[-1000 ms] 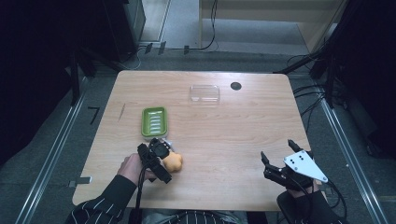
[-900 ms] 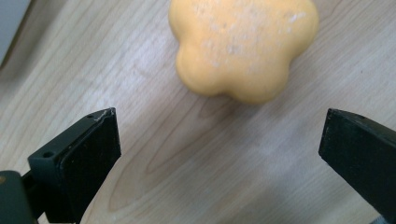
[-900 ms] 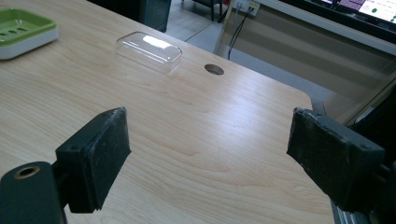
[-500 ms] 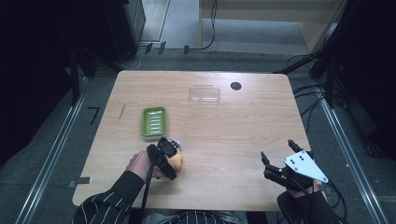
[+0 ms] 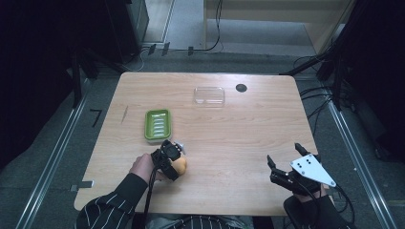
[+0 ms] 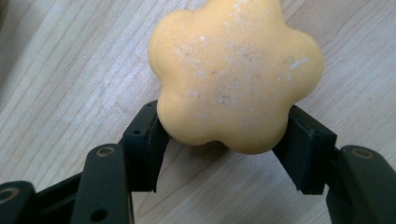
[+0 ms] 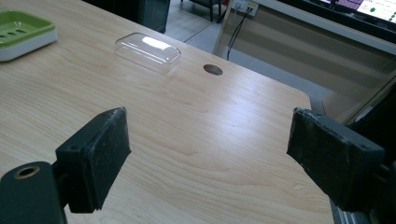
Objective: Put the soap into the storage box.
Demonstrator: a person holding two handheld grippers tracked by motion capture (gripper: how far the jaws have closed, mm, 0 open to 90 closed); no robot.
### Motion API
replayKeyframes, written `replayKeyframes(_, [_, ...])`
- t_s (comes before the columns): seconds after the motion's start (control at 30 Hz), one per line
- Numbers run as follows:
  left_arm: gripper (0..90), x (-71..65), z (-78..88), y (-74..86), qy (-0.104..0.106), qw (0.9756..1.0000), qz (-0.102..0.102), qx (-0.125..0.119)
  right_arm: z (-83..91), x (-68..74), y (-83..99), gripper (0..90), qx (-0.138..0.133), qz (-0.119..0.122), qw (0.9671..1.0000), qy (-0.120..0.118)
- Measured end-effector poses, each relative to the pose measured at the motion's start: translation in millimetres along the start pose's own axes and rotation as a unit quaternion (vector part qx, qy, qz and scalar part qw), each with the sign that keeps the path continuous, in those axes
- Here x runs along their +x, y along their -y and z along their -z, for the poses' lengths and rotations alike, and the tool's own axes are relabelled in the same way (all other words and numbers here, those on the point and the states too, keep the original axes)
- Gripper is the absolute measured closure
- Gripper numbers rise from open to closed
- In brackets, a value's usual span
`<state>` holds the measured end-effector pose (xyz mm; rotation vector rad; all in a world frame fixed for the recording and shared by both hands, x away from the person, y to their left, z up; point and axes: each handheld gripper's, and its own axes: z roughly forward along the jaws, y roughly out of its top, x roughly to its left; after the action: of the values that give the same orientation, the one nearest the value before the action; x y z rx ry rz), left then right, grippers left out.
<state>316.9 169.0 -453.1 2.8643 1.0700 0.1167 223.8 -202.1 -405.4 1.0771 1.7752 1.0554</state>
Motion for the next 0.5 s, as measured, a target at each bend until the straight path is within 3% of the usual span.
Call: replayKeyframes(0.5, [40.4,-0.7,1.1,2.1,-0.008,0.9998,-0.018,-0.004,0.4,-0.5,0.2,13.4,0.001,-0.003,1.0000,0.001])
